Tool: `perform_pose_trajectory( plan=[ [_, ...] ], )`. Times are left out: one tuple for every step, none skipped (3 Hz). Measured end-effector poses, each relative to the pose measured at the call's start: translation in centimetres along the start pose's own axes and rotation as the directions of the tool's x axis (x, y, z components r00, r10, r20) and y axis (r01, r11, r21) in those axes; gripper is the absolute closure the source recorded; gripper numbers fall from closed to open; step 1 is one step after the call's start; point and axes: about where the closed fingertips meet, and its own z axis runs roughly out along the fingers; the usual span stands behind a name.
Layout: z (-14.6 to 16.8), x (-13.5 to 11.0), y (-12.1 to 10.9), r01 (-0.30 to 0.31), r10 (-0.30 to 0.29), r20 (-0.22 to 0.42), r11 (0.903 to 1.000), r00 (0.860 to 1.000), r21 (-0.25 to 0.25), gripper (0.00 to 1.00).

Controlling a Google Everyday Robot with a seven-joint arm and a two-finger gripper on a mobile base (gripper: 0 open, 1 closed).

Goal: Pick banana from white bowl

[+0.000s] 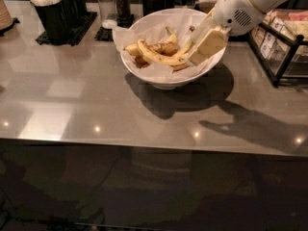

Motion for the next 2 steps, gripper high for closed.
perform_pose_trajectory(
  plan=[
    [0.0, 0.0, 0.0, 0.000, 0.000, 0.000, 1.0000, 1.000, 0.000, 0.32],
    [2.1, -1.7, -0.9, 0.029, -0.028, 0.018, 0.9989, 0.999, -0.036, 0.32]
  ],
)
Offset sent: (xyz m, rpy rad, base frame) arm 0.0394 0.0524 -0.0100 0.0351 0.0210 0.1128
